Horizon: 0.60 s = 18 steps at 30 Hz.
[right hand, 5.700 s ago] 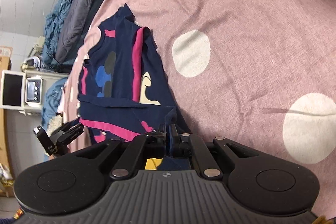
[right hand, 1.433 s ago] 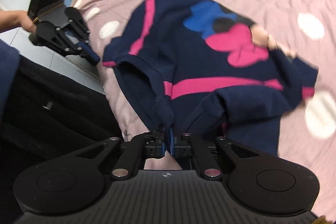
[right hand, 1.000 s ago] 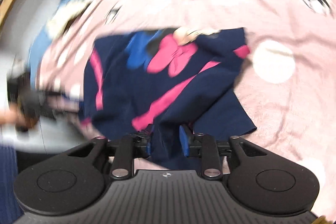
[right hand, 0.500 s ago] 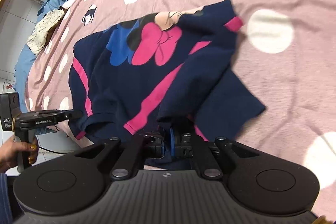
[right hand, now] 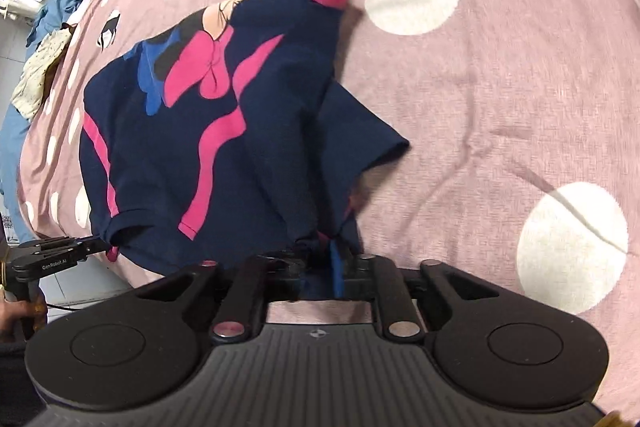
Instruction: Fold small clothes
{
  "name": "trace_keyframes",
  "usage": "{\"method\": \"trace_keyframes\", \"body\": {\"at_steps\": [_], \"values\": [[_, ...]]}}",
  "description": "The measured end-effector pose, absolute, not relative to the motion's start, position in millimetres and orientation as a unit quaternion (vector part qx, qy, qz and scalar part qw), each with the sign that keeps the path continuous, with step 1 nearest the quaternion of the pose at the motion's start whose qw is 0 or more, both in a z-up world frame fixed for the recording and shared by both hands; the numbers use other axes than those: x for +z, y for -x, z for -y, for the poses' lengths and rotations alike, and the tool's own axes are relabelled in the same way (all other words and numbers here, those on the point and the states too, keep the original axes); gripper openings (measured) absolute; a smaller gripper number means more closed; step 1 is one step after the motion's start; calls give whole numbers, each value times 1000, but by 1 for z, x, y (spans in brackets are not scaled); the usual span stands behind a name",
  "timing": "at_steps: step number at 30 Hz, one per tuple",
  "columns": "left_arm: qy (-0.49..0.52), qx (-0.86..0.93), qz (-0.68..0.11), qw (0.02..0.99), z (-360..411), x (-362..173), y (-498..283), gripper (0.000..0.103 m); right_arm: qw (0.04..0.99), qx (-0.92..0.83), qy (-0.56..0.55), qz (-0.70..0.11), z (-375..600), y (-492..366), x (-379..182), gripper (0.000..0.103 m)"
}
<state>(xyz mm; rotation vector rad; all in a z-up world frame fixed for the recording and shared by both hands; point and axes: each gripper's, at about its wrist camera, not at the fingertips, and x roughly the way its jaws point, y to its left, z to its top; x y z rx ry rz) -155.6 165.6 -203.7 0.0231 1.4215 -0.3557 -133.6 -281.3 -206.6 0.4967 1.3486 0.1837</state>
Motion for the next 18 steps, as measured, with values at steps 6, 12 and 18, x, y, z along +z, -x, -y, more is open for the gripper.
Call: {"method": "trace_keyframes", "body": {"at_steps": [6,12,18], "values": [[-128,-193,-583,779,-130,-147,161,66,789,107,-212,-567,311,126,-169,69],[-194,-270,-501,799,-61,-122,155,84,799,127,-242,-535,337,98,-169,69],[-172,-359,-493,774,5,-128,154,77,797,132,-255,-531,335,97,-185,70]]}}
